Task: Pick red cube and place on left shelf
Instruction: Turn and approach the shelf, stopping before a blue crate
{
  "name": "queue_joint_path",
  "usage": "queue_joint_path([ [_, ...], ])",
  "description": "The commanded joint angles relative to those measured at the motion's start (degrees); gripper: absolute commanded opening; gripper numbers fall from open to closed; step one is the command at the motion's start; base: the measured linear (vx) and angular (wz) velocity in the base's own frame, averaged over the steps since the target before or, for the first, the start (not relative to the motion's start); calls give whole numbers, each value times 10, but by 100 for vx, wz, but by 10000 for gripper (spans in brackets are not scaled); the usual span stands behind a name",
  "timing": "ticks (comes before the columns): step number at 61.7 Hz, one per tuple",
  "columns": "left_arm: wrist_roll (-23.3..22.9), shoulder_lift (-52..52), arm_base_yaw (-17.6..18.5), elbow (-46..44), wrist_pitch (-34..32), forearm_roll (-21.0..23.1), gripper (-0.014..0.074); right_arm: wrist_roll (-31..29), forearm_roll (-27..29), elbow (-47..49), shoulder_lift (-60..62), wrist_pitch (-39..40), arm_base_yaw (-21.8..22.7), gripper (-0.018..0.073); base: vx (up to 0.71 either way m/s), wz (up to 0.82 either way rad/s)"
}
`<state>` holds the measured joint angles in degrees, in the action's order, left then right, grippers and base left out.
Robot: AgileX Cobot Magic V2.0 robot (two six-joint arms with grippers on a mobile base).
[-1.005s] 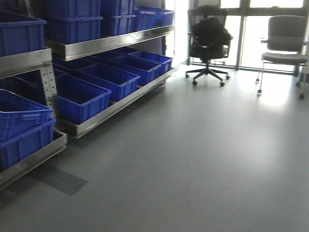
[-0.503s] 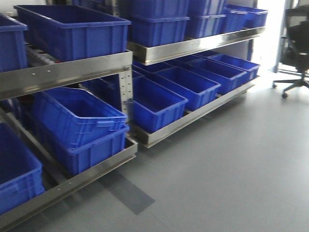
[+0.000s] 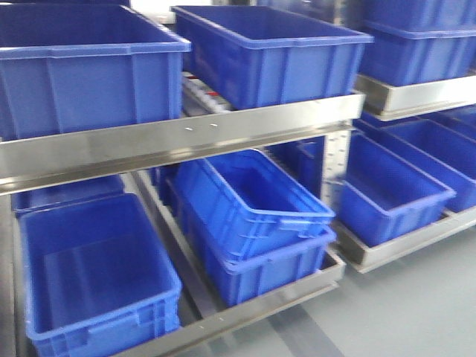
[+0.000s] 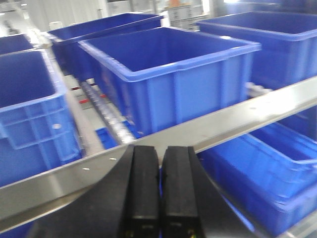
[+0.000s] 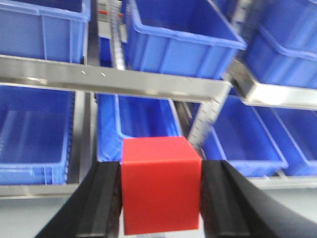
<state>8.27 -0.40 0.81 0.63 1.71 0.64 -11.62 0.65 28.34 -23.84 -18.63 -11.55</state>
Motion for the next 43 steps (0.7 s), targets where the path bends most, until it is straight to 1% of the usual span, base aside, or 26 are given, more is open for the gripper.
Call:
queue_joint_path([
  [1,0,0,4,13,-52,3,106,1,-1,17,-2,49,4,67,38,43],
  [31,0,0,4,13,-52,3,106,1,-1,17,-2,49,4,67,37,47],
  [43,0,0,4,13,-52,3,106,1,-1,17,-2,49,4,67,31,37],
])
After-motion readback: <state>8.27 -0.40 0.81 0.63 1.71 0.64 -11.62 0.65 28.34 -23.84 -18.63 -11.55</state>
